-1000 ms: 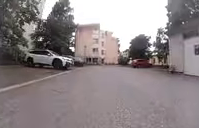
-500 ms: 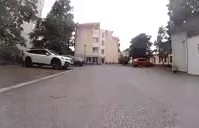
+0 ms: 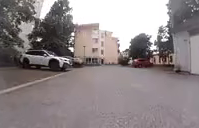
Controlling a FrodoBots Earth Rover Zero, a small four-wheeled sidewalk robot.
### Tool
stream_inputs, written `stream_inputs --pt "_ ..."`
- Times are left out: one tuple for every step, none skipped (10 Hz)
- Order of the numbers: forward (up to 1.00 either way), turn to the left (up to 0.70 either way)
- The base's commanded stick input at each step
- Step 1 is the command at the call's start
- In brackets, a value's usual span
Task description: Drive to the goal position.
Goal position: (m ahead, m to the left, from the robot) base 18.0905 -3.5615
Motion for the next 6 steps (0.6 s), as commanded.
stream_inputs --pt "0.60 0.00" --pt "0.60 0.00" --pt "0.60 0.00" --pt "0.60 0.00" --pt "0.60 0.00" --pt "0.60 0.00"
